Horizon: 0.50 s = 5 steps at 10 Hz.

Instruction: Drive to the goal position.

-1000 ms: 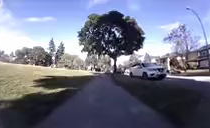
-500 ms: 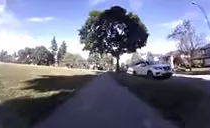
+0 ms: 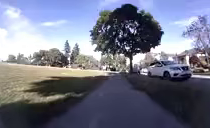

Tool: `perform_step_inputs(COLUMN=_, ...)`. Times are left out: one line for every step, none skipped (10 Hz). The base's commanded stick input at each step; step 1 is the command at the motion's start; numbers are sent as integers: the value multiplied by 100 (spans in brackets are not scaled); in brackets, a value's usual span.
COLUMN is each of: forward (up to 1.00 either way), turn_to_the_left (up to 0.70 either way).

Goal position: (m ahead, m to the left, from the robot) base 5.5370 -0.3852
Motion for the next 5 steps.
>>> perform_step_inputs(forward=100, turn_to_the_left=-1)
perform_step_inputs(forward=100, turn_to_the_left=-1)
perform_step_inputs(forward=100, turn_to_the_left=-1)
perform_step_inputs(forward=100, turn_to_the_left=-1)
perform_step_inputs(forward=100, turn_to_the_left=0)
